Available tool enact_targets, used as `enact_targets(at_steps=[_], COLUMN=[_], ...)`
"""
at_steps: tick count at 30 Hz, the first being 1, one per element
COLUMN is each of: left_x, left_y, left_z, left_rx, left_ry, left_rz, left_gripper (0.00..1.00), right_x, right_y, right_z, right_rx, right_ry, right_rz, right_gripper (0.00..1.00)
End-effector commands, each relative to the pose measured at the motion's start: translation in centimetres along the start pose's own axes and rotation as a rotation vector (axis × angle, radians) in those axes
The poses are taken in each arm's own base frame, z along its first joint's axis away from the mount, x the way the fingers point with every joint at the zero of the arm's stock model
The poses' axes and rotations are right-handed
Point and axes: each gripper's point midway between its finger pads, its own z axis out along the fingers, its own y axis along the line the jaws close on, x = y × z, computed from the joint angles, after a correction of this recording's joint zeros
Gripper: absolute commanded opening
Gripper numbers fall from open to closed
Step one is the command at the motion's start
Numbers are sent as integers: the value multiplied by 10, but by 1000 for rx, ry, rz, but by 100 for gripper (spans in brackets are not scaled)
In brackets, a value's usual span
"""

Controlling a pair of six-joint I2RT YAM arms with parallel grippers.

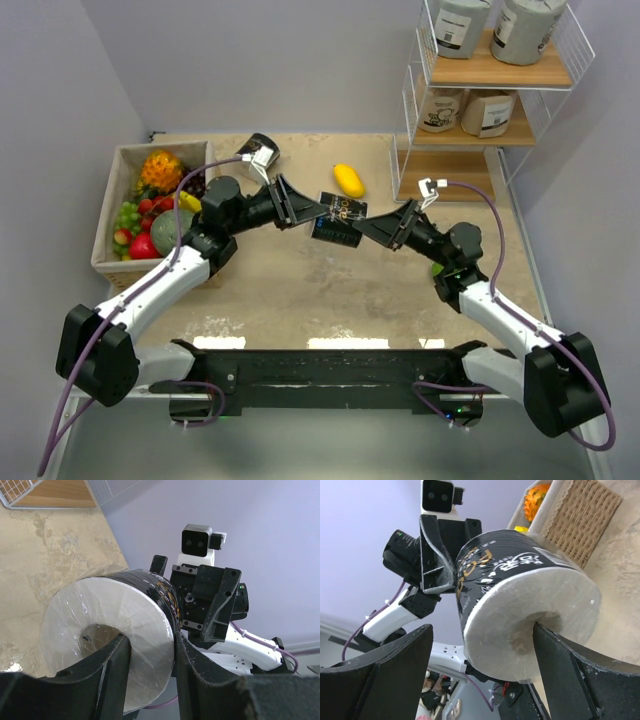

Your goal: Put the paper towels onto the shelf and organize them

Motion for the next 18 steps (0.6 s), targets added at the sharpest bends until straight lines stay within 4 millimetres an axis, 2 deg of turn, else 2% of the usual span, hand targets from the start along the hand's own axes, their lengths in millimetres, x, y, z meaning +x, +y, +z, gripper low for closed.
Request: enact_targets(at_steps=[1, 4, 10, 13, 14, 18], left_x=[-7, -3, 2, 3, 4, -1], left_y=[-27, -21, -19, -20, -20, -10], left_z=[-9, -10, -14, -15, -15, -15], left_rx=[98, 87, 88, 95, 93, 35], left_ry=[-35, -29, -25, -15, -14, -31], left_rz=[48, 51, 83, 98, 101, 139], left_gripper=[35, 35, 43, 51, 57, 71], right_x=[-9, -10, -12, -14, -15, -21], right_y=[30, 30, 23, 18, 17, 9], right_z=[11, 13, 15, 16, 17, 16], right_rx=[-80, -79, -40, -6, 14, 110], right_ry=[-23, -28, -30, -28, -23, -8], right_rz=[-63, -70, -94, -116, -137, -212], right_gripper=[79, 73, 48, 38, 36, 32])
